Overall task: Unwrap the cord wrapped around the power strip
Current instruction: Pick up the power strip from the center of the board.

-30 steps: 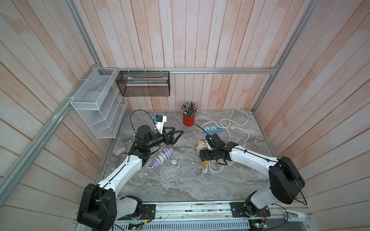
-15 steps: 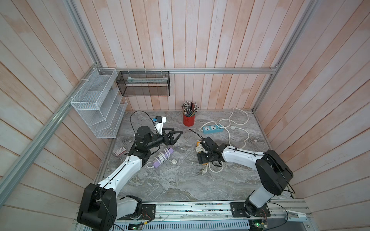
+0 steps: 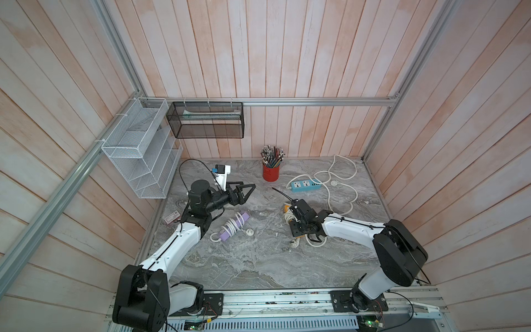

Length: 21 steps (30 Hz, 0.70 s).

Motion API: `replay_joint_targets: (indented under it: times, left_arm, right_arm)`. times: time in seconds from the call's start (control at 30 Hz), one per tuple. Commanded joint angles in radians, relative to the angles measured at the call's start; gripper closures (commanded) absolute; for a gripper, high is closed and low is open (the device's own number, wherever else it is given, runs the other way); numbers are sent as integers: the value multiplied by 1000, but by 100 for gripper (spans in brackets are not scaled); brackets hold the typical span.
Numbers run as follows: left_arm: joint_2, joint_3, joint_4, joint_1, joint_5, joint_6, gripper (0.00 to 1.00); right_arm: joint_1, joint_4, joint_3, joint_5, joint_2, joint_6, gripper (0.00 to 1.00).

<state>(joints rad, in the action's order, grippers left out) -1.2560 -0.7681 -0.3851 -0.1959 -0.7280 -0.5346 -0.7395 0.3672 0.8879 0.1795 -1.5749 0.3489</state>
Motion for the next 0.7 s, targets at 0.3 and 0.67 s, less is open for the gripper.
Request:
replay_joint_targets:
  times: [0.3,0.67]
  left_arm:
    - [-166,-131,141,93,-287,-145,0]
    - [-231,-132,116,-7,-380,-200,0]
  right_arm:
    - [-105,-11,49,89,306,-289,74]
    - [-180,-27,103,9,295,-394,73]
